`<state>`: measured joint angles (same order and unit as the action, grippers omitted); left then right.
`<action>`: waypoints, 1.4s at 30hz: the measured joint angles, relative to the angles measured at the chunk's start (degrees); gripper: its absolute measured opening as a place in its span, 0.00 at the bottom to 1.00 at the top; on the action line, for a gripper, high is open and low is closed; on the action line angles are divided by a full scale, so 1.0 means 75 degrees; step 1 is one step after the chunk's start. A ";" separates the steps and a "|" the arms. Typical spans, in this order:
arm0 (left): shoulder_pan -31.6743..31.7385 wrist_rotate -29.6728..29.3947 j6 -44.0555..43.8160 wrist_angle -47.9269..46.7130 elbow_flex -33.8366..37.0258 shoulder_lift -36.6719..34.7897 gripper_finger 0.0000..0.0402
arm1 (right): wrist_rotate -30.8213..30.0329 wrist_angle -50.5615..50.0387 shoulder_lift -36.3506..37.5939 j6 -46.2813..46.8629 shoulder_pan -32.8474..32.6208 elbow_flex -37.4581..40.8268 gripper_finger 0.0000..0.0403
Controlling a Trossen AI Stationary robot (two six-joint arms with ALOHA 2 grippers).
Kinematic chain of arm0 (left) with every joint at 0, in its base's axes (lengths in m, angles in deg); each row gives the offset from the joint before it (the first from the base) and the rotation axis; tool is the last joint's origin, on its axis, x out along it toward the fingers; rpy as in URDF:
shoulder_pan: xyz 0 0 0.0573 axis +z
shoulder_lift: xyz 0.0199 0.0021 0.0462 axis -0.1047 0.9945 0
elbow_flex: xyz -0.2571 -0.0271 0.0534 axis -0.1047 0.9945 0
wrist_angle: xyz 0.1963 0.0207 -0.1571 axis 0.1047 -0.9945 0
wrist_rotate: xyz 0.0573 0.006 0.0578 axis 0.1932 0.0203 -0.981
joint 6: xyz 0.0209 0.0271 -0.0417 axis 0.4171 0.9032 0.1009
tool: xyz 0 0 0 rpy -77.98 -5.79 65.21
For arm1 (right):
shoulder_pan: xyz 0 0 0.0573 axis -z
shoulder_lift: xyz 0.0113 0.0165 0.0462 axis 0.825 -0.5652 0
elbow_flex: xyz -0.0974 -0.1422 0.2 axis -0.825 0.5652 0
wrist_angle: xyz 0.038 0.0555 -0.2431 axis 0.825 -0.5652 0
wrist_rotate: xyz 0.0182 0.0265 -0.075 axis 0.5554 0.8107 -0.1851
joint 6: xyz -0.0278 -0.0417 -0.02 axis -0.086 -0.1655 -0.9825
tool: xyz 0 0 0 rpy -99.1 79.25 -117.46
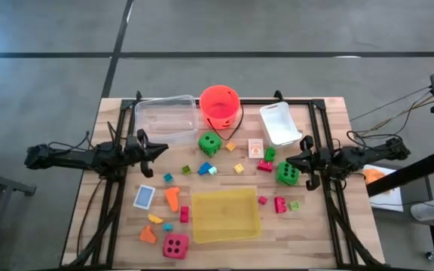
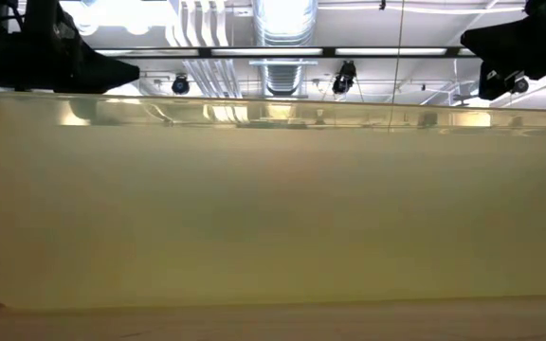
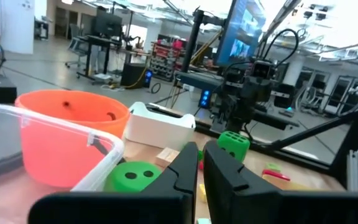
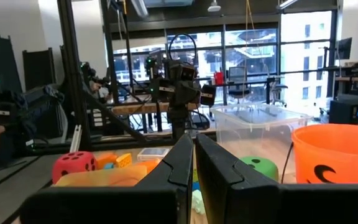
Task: Pick & Place Toys
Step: Put the green die into the yellow bin
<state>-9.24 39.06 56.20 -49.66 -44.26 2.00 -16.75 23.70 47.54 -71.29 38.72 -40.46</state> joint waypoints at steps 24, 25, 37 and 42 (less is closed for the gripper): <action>-0.0003 0.0166 -0.0811 -0.0041 -0.0020 -0.0006 0.06 | -0.0650 -0.2076 -0.2062 0.0395 0.0002 -0.1937 0.69; -0.0002 0.0167 -0.0830 -0.0014 -0.0021 -0.0006 0.06 | -0.0659 -0.2485 -0.2298 0.0542 0.0001 -0.2212 0.69; -0.0006 0.0170 -0.1444 -0.0614 -0.0224 -0.0006 0.06 | -0.1017 -0.6794 -0.5029 0.3247 0.0000 -0.4672 0.69; -0.0006 0.0170 -0.1837 -0.1173 -0.0224 -0.0002 0.06 | -0.0993 -0.7778 -0.6144 0.3440 0.0000 -0.5399 0.69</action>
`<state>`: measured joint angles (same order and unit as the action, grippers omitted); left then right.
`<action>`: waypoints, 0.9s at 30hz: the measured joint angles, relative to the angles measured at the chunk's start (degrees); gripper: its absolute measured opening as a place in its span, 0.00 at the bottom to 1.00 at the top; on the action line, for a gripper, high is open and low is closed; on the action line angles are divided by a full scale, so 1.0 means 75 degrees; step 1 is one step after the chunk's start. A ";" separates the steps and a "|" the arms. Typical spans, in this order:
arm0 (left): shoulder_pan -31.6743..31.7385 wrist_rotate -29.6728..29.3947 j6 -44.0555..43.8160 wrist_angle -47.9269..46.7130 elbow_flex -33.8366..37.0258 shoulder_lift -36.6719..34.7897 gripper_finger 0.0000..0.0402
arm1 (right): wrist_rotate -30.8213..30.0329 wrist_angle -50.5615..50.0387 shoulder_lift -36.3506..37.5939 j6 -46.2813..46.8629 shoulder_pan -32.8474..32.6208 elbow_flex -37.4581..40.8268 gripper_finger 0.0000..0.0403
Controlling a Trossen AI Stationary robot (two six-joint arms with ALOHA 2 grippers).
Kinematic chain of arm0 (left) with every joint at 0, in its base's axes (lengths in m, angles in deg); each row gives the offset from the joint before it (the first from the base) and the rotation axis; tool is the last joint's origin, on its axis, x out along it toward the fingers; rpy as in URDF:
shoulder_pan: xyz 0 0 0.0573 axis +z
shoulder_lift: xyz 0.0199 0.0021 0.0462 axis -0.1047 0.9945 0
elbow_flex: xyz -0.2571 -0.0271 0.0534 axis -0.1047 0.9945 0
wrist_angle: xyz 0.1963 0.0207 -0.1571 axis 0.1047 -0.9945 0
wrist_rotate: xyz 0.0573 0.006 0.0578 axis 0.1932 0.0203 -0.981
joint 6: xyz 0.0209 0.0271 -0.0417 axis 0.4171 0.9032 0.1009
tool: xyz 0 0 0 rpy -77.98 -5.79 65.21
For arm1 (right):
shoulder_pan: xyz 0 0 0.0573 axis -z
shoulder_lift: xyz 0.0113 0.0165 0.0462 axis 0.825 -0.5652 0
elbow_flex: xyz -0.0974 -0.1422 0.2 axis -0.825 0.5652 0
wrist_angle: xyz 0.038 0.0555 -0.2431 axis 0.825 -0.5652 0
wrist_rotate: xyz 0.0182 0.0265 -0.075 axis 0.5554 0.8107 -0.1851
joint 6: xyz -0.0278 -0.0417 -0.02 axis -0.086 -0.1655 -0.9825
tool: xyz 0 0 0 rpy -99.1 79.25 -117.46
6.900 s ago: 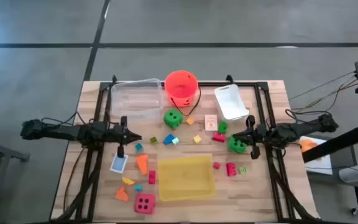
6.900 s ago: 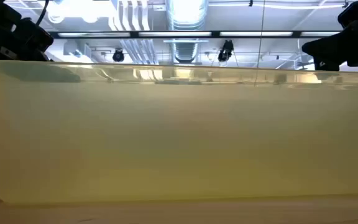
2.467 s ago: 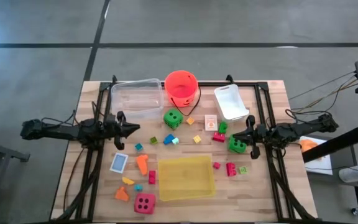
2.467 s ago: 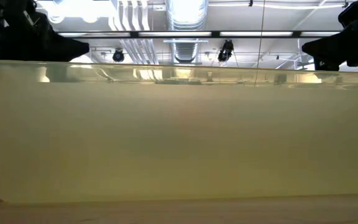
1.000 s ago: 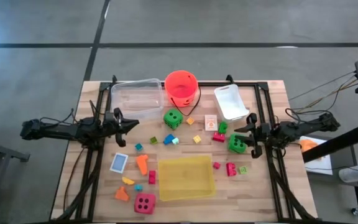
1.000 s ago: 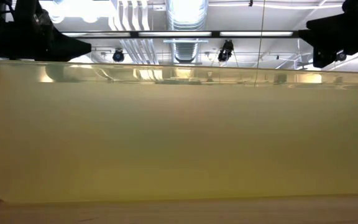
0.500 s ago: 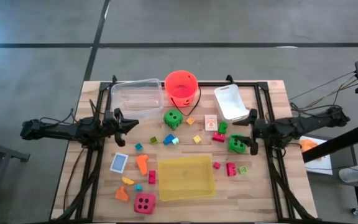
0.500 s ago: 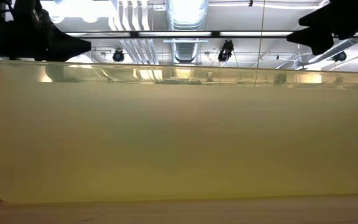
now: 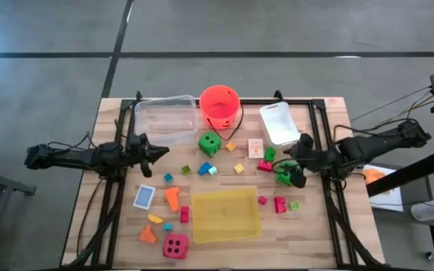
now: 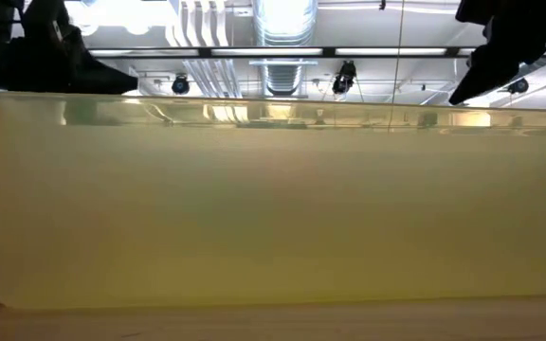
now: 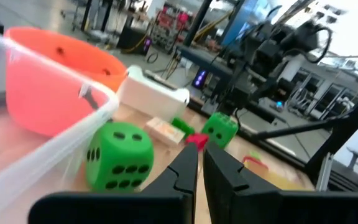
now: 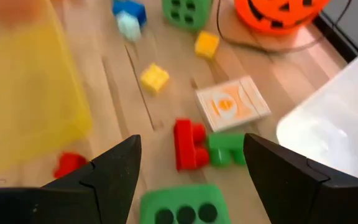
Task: Pick & Place Toys
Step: Put the green die into the yellow bin
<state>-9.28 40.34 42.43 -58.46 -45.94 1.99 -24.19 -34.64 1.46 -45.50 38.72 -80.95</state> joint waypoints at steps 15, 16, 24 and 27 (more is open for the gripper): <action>0.0006 0.0010 -0.0354 -0.0056 0.0000 -0.0004 0.06 | 0.0666 -0.2719 -0.2673 0.1110 -0.0692 -0.1513 0.69; 0.0006 0.0005 -0.0351 -0.0032 -0.0003 -0.0007 0.06 | 0.0666 -0.2716 -0.2761 0.1184 -0.0845 -0.1528 0.69; 0.0006 -0.0006 -0.0175 -0.0012 -0.0206 -0.0005 0.06 | 0.0147 -0.2907 -0.3689 0.1586 -0.1744 -0.1502 0.69; 0.0006 -0.0006 -0.0124 -0.0008 -0.0290 -0.0004 0.06 | 0.0139 -0.2943 -0.4012 0.1562 -0.1877 -0.1531 0.69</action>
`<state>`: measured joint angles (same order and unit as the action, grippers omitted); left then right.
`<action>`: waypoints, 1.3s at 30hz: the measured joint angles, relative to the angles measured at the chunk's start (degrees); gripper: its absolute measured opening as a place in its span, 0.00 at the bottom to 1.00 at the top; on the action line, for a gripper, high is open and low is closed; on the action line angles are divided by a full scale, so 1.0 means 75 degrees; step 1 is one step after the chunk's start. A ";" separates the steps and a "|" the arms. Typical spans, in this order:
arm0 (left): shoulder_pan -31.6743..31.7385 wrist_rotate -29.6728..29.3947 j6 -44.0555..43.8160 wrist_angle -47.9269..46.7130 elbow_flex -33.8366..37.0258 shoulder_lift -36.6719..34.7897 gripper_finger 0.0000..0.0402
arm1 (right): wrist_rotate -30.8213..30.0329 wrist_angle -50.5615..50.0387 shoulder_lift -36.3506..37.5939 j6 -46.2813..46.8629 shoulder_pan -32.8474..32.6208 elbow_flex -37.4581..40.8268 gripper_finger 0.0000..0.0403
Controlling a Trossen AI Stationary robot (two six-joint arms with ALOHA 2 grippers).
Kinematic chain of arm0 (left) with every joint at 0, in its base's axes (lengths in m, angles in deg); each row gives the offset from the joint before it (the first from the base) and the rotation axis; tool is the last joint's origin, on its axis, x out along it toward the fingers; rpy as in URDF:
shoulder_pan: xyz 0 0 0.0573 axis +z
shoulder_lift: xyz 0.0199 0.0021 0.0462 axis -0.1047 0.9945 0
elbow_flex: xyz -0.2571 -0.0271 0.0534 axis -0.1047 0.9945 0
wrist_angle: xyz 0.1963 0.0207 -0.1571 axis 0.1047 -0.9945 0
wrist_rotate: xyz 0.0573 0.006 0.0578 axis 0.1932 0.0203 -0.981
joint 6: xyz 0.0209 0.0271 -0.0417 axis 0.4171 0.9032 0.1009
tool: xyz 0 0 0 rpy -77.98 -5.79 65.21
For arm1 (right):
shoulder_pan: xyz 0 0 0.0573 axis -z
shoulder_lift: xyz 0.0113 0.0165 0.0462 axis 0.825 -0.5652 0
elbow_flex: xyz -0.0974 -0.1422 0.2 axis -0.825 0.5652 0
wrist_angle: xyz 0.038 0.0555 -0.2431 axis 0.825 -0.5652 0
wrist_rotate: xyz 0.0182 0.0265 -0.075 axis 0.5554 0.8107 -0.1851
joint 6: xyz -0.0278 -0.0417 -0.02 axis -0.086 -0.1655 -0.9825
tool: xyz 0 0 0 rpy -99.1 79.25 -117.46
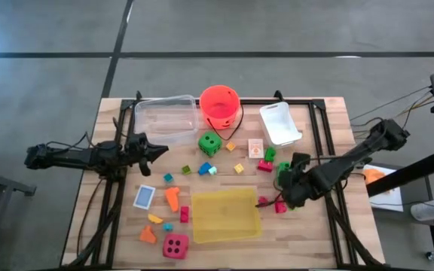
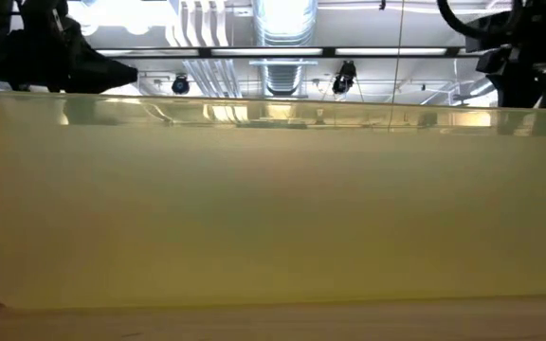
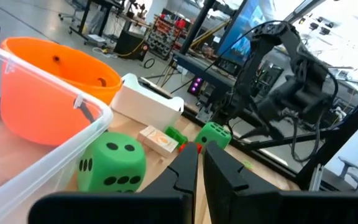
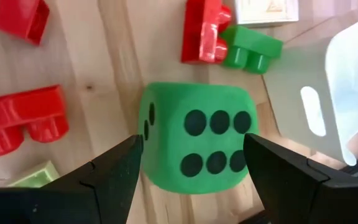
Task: Pick & Place Toys
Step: Put the green die into the yellow bin
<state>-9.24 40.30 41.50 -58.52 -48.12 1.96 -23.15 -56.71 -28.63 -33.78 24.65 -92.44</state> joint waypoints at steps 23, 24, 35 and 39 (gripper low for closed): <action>0.0000 0.0003 0.0204 -0.0012 -0.0005 0.0000 0.06 | -0.0194 -0.0050 -0.0453 0.0238 -0.0038 -0.0116 0.69; 0.0000 0.0000 0.0204 -0.0012 -0.0004 0.0000 0.06 | -0.0244 -0.0050 -0.0473 0.0238 -0.0038 -0.0116 0.69; 0.0000 0.0000 0.0204 -0.0012 -0.0004 0.0003 0.06 | -0.0168 0.0070 -0.0478 0.0203 -0.0038 -0.0116 0.69; 0.0000 0.0000 0.0204 -0.0012 -0.0001 0.0003 0.06 | -0.0094 0.0061 -0.0478 -0.0097 -0.0038 -0.0117 0.69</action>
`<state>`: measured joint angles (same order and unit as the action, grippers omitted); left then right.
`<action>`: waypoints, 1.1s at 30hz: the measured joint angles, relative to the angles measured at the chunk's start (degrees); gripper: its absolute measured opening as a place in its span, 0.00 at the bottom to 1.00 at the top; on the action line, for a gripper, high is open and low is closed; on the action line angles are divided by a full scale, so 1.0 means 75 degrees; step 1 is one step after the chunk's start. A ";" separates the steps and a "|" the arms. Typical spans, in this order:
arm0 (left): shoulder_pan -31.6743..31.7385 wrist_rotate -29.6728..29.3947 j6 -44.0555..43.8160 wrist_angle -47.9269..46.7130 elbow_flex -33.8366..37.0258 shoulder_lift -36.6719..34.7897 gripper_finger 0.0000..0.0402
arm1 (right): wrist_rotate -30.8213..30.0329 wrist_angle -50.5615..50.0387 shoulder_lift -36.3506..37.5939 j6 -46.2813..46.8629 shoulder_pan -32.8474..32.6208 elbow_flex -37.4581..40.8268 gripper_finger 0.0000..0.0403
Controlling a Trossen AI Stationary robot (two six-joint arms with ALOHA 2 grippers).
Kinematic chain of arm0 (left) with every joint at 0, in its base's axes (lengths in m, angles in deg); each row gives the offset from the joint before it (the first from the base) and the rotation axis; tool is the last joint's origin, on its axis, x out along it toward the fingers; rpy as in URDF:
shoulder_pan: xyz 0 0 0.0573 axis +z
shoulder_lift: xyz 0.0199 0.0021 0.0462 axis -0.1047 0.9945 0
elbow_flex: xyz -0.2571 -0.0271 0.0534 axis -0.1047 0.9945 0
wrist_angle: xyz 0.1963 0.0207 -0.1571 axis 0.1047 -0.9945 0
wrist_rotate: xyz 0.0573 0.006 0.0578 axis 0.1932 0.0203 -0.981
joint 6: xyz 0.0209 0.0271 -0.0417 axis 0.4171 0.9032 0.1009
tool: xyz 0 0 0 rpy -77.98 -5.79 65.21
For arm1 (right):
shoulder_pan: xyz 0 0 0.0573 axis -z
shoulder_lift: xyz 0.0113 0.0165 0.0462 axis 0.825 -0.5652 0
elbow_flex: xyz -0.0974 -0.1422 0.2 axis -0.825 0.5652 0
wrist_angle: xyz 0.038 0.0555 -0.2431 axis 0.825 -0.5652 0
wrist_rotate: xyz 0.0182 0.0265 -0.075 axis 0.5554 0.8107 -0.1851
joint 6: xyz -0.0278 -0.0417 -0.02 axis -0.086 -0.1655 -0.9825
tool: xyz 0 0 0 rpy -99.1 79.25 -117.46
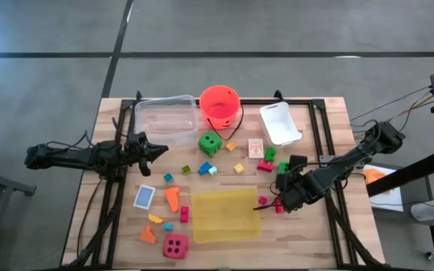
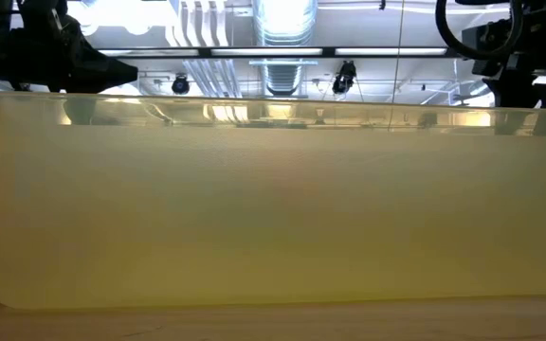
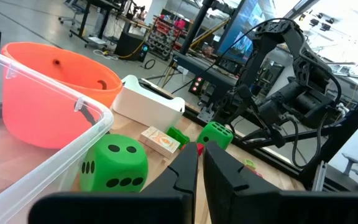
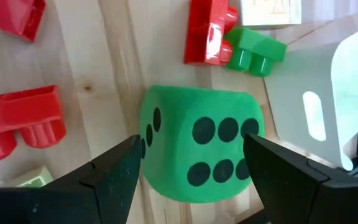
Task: Pick & Place Toys
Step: Put the green die into the yellow bin
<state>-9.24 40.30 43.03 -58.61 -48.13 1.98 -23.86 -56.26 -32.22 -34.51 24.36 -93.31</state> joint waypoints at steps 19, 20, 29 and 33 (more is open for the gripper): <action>0.0000 0.0000 0.0150 0.0000 0.0006 0.0000 0.06 | 0.0555 0.0022 0.0029 0.0799 0.0423 -0.0054 0.69; 0.0000 0.0000 0.0174 0.0000 0.0006 0.0000 0.06 | 0.0676 0.0051 0.0029 0.0819 0.0423 -0.0037 0.69; 0.0000 0.0000 0.0178 0.0000 0.0006 0.0000 0.06 | 0.0558 0.0469 0.0035 0.0497 0.0420 0.0044 0.82; 0.0000 0.0000 0.0178 -0.0001 0.0006 0.0000 0.06 | 0.0542 0.0497 0.0035 0.0480 0.0414 0.0053 0.93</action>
<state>-9.24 40.30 44.36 -58.62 -48.09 1.98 -19.79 -52.53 -31.96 -30.91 27.47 -92.91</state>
